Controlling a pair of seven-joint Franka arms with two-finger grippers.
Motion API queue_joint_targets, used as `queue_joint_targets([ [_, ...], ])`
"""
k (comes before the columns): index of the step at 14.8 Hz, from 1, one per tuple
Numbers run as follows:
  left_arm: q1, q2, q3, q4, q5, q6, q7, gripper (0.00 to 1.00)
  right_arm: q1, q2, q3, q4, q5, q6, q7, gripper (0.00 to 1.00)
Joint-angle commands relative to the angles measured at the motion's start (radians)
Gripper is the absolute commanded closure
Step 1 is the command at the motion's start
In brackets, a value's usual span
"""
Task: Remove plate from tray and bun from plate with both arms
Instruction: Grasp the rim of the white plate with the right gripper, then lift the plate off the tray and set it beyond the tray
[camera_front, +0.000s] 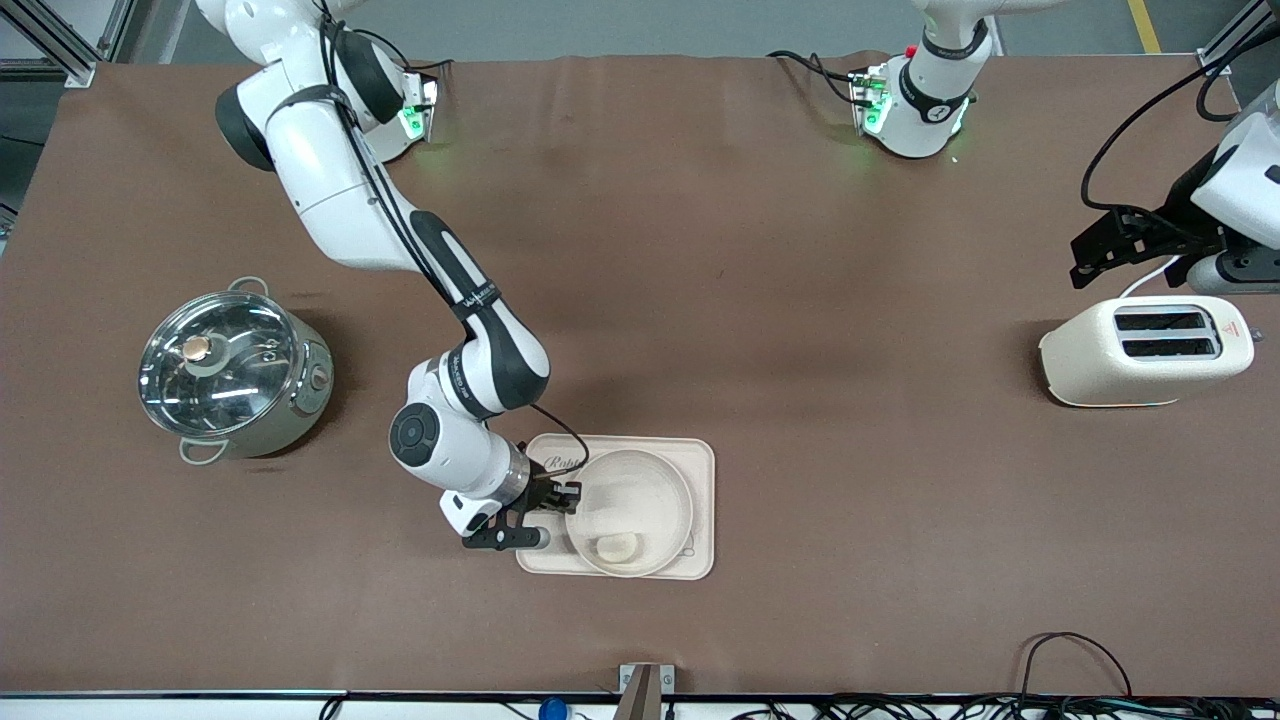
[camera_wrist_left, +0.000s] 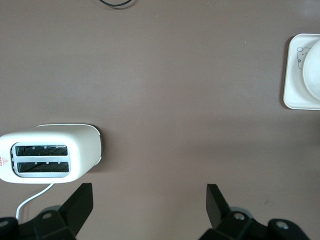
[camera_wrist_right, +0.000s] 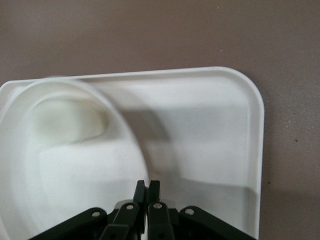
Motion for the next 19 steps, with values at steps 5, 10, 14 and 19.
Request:
queue_joint_targets([
  [5, 0.004, 0.009, 0.002, 0.023, -0.007, -0.020, 0.016, 0.00, -0.029, -0.115, 0.008, -0.031, 0.009, -0.127, -0.077, 1.00],
  [10, 0.004, 0.009, 0.002, 0.022, -0.006, -0.020, 0.017, 0.00, -0.023, -0.352, 0.012, -0.293, 0.014, -0.222, -0.132, 1.00],
  [14, 0.004, 0.009, 0.002, 0.017, -0.006, -0.021, 0.017, 0.00, 0.049, -0.565, 0.014, -0.643, 0.014, -0.068, -0.146, 1.00],
  [19, 0.004, 0.009, 0.002, 0.016, -0.006, -0.023, 0.017, 0.00, 0.123, -0.651, 0.015, -0.904, 0.017, 0.139, -0.155, 1.00],
])
